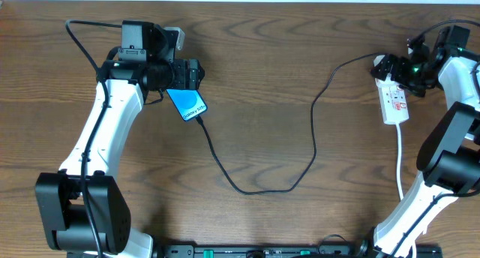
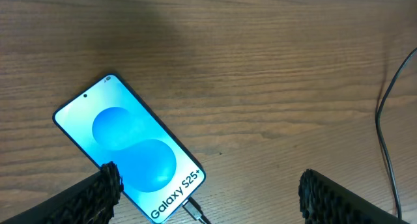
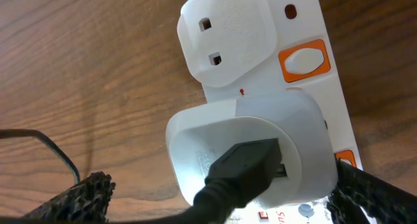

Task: Plug charger to phone and switch on socket
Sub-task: 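Press the orange switch beside the charger with the right gripper, then lift the right gripper up off the power strip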

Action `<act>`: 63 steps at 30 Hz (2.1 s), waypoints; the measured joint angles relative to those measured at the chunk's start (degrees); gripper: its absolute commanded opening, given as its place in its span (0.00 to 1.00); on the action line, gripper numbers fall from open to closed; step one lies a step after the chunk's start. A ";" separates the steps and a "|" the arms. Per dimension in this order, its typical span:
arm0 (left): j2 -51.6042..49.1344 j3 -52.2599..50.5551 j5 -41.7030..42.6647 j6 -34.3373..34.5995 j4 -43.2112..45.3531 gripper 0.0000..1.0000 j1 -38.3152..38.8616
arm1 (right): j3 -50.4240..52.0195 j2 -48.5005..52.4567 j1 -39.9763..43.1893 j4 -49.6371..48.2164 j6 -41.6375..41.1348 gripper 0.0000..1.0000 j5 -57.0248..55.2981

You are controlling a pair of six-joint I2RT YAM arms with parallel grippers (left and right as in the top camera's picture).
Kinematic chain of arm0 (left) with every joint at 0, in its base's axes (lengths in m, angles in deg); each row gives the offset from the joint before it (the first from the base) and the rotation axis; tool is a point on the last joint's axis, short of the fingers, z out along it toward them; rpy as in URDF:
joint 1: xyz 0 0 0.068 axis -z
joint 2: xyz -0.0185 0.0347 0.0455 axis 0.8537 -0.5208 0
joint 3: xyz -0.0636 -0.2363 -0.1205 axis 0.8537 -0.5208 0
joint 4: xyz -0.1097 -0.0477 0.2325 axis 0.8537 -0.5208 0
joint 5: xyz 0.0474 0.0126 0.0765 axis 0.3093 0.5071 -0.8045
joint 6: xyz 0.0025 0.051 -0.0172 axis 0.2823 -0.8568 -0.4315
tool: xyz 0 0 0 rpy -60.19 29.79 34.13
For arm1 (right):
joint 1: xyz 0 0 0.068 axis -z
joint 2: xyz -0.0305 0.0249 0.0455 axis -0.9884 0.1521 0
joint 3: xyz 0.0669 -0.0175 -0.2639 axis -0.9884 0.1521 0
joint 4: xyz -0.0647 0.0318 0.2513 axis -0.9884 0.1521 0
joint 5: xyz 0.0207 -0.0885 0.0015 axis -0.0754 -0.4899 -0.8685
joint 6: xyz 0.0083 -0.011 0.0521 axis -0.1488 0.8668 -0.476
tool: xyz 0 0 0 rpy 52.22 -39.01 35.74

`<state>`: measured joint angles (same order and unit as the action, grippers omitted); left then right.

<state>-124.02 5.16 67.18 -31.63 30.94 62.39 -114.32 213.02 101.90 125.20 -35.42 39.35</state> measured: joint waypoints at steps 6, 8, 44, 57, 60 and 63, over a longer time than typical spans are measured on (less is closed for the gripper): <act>0.00 0.00 0.00 0.00 0.00 0.89 -0.02 | -0.17 0.00 -0.83 0.00 -1.22 0.99 -2.01; 0.00 0.00 0.00 0.00 0.02 0.89 -0.02 | -0.22 0.00 -1.07 0.00 -1.49 0.99 -2.64; 0.00 0.00 0.00 0.00 0.00 0.89 0.00 | 3.28 -1.22 -1.38 -4.92 -5.75 0.98 -2.62; 0.00 0.00 0.00 0.00 0.02 0.89 0.00 | 3.28 -1.70 -1.68 -3.43 -8.35 0.99 -4.76; 0.00 0.00 0.00 -0.02 0.00 0.89 -0.02 | 3.28 -2.05 -1.99 -1.97 -9.70 0.99 -4.81; 0.00 0.00 0.00 -0.02 0.02 0.89 -0.02 | 3.28 -2.47 -2.16 -0.46 -11.19 0.99 -6.38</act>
<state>-124.02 5.16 67.18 -31.66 30.96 62.37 -111.04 210.55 99.73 124.74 -46.61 32.97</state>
